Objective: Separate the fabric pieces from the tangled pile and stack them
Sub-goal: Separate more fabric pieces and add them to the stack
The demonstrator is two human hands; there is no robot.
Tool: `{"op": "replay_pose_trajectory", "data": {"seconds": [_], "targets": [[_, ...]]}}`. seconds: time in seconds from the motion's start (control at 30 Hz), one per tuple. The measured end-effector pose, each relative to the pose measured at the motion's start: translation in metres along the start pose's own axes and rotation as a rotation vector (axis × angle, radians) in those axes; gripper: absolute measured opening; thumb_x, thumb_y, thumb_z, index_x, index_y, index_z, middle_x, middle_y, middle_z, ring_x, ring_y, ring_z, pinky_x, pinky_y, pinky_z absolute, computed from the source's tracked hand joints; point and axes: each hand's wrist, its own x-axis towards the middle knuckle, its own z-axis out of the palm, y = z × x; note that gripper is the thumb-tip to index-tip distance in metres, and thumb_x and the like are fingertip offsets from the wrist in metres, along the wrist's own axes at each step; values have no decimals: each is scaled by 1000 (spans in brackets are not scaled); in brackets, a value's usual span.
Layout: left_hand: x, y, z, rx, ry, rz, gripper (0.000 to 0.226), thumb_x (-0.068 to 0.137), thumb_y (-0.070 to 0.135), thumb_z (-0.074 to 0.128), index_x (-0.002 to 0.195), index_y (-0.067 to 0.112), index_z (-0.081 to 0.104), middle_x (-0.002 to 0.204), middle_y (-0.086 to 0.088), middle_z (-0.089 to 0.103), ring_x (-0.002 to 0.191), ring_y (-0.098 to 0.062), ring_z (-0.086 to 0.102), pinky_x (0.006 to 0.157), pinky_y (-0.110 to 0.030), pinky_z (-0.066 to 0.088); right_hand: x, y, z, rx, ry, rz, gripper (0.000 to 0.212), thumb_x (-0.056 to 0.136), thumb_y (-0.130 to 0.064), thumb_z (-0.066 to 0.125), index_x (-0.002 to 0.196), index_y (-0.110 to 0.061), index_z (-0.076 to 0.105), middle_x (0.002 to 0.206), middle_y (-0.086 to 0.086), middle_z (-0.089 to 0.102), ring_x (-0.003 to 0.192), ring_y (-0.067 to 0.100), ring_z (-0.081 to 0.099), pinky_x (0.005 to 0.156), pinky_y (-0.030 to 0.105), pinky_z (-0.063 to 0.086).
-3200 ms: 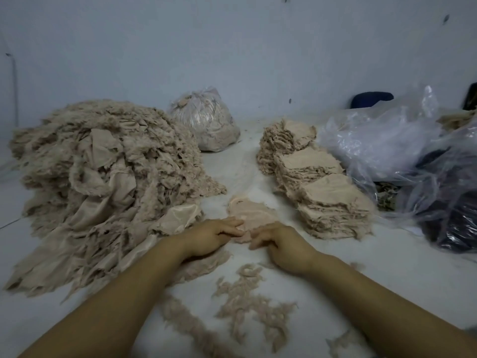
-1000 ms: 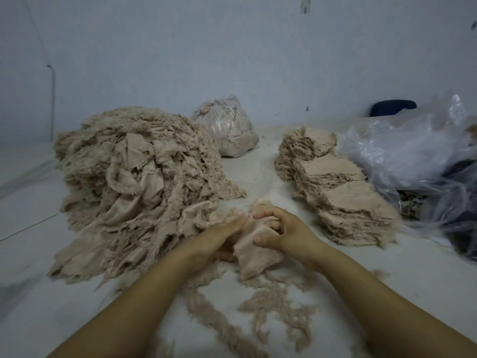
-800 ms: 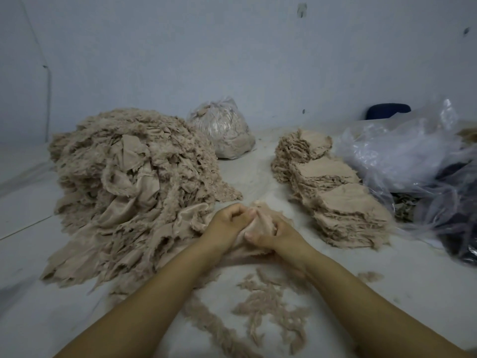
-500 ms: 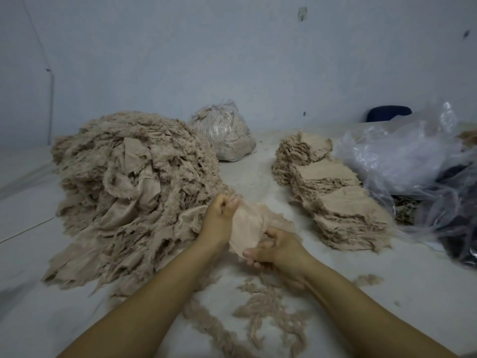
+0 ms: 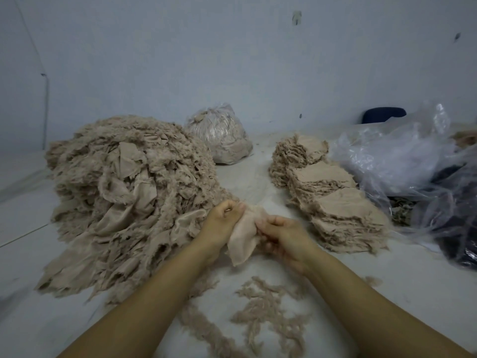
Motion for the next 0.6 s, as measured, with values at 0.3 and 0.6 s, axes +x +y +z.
{"op": "replay_pose_trajectory", "data": {"seconds": [0.3,0.6], "targets": [[17,1,-19,-9,141,-70,24,95,18,54,72,12,54,51,2,46,36,-9,39,34,-16,31,32,-19,-16,-157,357,-111,23,94,-14,56,74,-14,46,76,8,57,70,24,57,58,36,50],[28,-19,-26,513,126,-25,29,95,25,54,119,8,56,110,-4,62,80,-9,58,70,-18,45,39,-5,-17,-1097,547,-349,26,93,-11,50,118,-8,47,121,12,49,115,31,47,84,35,38]]}}
